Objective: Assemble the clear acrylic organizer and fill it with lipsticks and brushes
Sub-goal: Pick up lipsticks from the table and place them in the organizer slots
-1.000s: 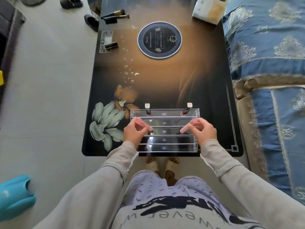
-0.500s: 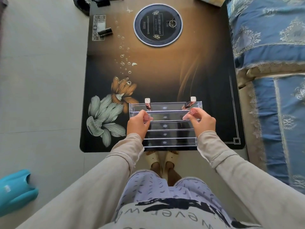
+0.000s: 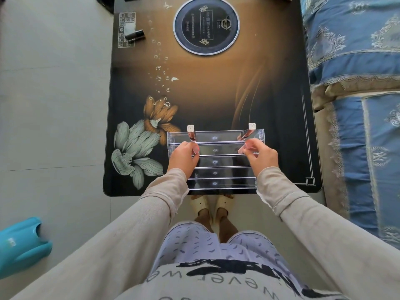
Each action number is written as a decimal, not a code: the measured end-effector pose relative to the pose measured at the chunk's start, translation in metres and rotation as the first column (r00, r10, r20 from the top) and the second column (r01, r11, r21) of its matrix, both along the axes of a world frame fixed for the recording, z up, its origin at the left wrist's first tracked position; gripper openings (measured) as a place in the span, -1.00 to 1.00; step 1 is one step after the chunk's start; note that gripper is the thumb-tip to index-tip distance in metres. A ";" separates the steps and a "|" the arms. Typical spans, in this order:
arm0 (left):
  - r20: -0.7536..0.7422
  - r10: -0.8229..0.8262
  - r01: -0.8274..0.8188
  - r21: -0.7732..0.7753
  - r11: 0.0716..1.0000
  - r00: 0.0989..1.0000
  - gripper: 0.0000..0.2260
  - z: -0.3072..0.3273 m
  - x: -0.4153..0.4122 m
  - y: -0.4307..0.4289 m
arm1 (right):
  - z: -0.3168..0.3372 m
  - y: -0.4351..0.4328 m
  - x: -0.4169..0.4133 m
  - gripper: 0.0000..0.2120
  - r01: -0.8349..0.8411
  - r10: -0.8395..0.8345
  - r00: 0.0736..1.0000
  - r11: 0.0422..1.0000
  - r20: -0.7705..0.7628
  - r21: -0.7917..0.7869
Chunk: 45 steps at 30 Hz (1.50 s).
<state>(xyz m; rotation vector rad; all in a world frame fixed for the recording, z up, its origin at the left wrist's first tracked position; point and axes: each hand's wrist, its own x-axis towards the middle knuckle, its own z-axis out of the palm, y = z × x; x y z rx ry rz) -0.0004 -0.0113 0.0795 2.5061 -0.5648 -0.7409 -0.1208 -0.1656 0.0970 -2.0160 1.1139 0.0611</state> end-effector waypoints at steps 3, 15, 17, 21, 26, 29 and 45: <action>-0.013 0.016 -0.017 -0.004 1.000 1.000 -0.84 0.000 -0.001 -0.001 | 0.000 -0.001 0.000 -0.84 -0.023 0.023 1.000 1.000 -0.008 -0.015; 0.001 0.041 -0.041 -0.007 0.999 0.999 -0.81 -0.002 -0.002 0.001 | -0.001 -0.002 0.000 -0.81 -0.084 0.083 0.996 0.996 -0.034 -0.021; 0.001 0.042 -0.042 -0.010 0.999 0.999 -0.81 -0.002 -0.003 0.001 | 0.000 -0.002 -0.001 -0.78 -0.086 0.085 0.996 0.996 -0.041 -0.030; 0.012 0.033 -0.032 -0.013 0.999 0.999 -0.83 -0.002 -0.004 0.002 | -0.001 -0.002 -0.001 -0.77 -0.093 0.091 0.994 0.995 -0.055 -0.034; 0.027 0.041 -0.041 -0.017 0.999 0.999 -0.88 -0.003 -0.003 0.004 | -0.002 -0.001 -0.001 -0.79 -0.095 0.093 0.994 0.995 -0.058 -0.040; 0.019 0.052 -0.052 -0.022 0.998 0.998 -0.88 -0.003 -0.002 0.007 | -0.003 0.000 -0.001 -0.77 -0.098 0.094 0.993 0.994 -0.067 -0.052; -0.106 0.158 -0.150 0.081 0.985 0.982 -0.85 -0.021 -0.033 0.079 | -0.011 0.019 -0.062 -0.77 0.032 -0.033 0.983 0.999 -0.182 -0.012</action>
